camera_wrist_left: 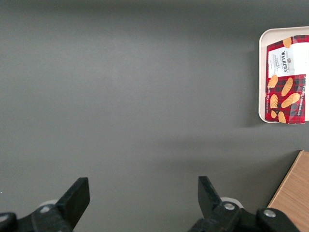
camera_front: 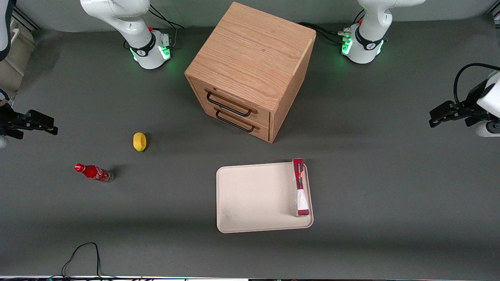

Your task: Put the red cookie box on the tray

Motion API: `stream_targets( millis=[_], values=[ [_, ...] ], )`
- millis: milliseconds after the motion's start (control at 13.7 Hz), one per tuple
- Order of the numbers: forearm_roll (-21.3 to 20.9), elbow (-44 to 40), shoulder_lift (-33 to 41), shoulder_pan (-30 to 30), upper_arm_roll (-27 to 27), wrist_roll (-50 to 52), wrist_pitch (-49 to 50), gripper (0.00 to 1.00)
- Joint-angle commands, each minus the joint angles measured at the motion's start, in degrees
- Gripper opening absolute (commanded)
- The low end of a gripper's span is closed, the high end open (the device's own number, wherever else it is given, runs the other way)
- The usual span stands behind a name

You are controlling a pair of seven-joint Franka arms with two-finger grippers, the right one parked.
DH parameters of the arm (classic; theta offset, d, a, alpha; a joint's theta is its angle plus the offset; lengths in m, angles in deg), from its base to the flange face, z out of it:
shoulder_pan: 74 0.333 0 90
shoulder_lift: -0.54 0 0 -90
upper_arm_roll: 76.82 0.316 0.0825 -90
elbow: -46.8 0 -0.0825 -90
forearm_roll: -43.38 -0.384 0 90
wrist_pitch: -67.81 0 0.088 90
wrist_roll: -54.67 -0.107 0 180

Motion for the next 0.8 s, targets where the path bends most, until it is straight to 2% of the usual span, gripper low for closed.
stream_targets(
  millis=[0,732],
  values=[
    [0.53,-0.61,0.32,1.43,-1.53,-0.67,0.34,1.0],
    [0.61,-0.52,0.59,1.43,-1.62,-1.02,0.69,1.0]
  ],
)
